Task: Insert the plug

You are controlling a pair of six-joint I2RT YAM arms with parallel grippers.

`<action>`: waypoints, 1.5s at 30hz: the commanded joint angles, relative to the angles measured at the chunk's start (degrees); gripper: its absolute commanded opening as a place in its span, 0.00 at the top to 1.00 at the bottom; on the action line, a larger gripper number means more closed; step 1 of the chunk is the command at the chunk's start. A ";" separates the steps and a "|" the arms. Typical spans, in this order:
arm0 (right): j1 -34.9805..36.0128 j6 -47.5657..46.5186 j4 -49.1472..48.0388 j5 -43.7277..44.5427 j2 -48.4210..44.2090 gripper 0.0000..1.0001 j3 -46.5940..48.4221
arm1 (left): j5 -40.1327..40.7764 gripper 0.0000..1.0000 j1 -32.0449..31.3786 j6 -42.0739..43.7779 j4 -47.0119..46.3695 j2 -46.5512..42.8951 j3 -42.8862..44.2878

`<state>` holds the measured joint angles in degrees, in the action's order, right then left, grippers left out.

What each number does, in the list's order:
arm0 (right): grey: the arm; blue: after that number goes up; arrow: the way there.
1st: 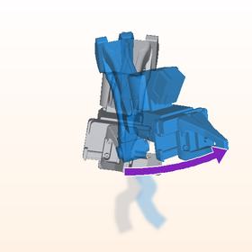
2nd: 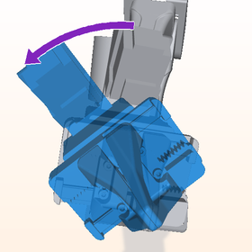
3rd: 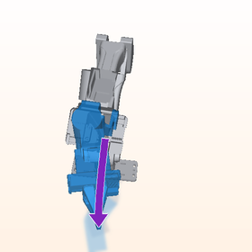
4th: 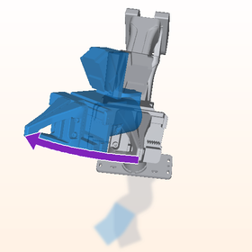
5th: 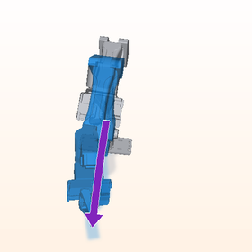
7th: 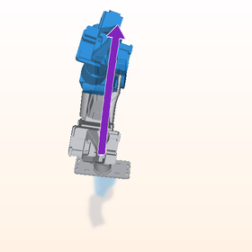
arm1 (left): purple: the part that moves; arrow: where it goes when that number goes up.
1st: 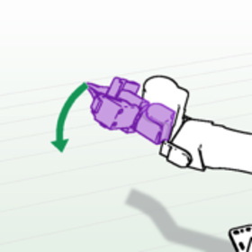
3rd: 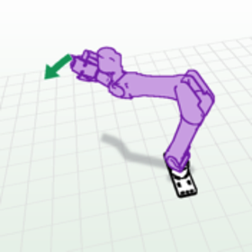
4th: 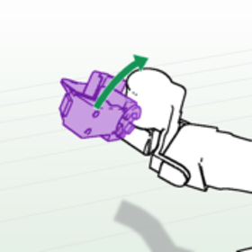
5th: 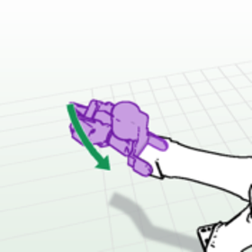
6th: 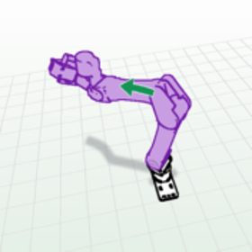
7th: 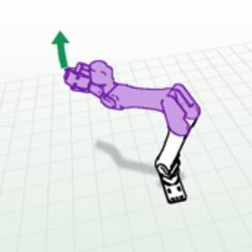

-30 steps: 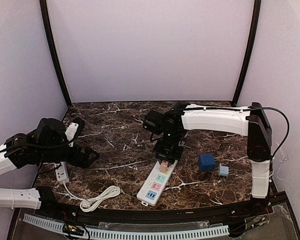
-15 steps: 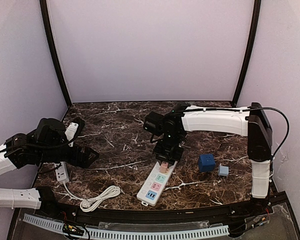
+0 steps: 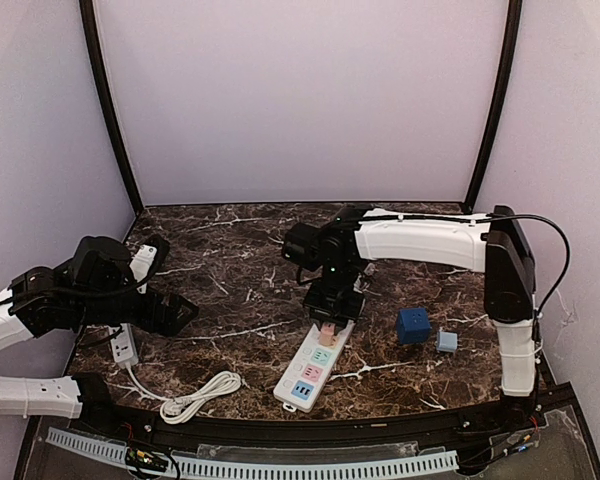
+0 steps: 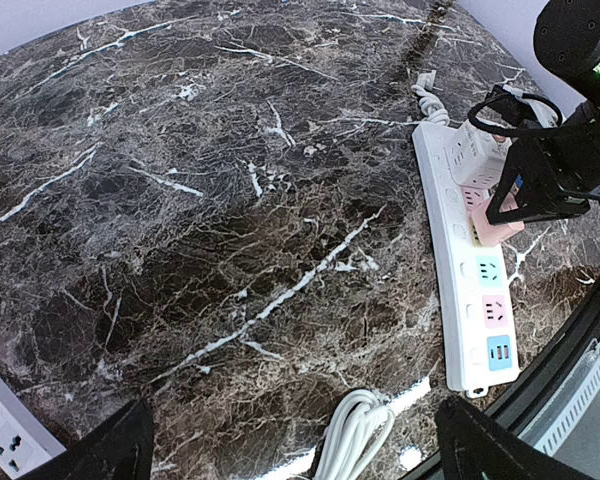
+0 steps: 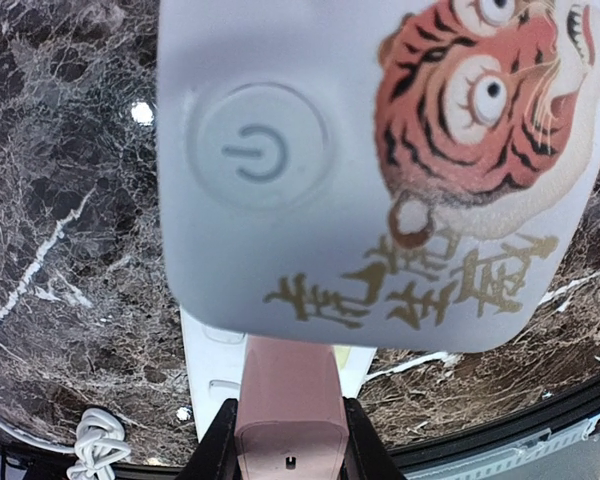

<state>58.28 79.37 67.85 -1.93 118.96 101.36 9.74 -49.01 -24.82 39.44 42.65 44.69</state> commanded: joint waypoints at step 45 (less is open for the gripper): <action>2.60 -0.17 1.17 -2.23 8.32 1.00 0.35 | 0.53 0.01 0.31 0.34 0.81 0.05 -0.14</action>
<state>59.27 80.01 67.29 -2.13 120.88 101.67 10.09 -49.01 -24.80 39.44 42.65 44.69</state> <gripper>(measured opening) 0.243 0.987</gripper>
